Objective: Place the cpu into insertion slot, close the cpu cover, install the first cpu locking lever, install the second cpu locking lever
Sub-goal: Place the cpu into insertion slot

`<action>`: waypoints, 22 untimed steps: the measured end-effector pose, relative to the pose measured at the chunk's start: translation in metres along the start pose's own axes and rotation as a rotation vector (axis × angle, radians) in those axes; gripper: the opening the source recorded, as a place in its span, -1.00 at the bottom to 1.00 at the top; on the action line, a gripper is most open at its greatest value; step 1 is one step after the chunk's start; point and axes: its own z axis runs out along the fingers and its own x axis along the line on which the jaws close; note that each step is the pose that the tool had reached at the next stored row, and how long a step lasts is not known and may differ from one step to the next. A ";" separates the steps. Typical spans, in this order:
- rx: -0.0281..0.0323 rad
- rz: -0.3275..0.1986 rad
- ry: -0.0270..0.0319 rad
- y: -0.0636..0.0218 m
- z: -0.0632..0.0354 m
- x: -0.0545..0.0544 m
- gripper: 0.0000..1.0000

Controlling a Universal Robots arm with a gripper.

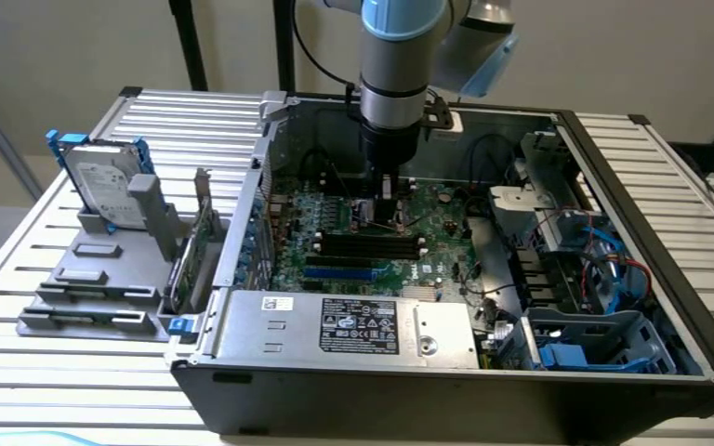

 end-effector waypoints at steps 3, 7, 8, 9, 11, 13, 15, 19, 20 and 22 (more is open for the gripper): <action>0.0000 0.001 -0.0001 -0.0001 0.0017 0.000 0.08; -0.0001 0.002 -0.0001 -0.0002 0.0040 0.000 0.08; -0.0001 0.003 -0.0002 -0.0003 0.0045 0.000 0.08; -0.0001 0.003 -0.0002 -0.0003 0.0049 0.000 0.08; -0.0001 0.004 -0.0003 -0.0004 0.0056 0.000 0.08; -0.0001 0.006 -0.0003 -0.0006 0.0060 0.000 0.08; -0.0002 0.007 -0.0004 -0.0007 0.0064 0.000 0.08; -0.0003 0.009 -0.0005 -0.0008 0.0072 0.000 0.08; -0.0004 0.010 -0.0005 -0.0009 0.0075 0.000 0.08; -0.0005 0.011 -0.0003 -0.0009 0.0077 0.000 0.08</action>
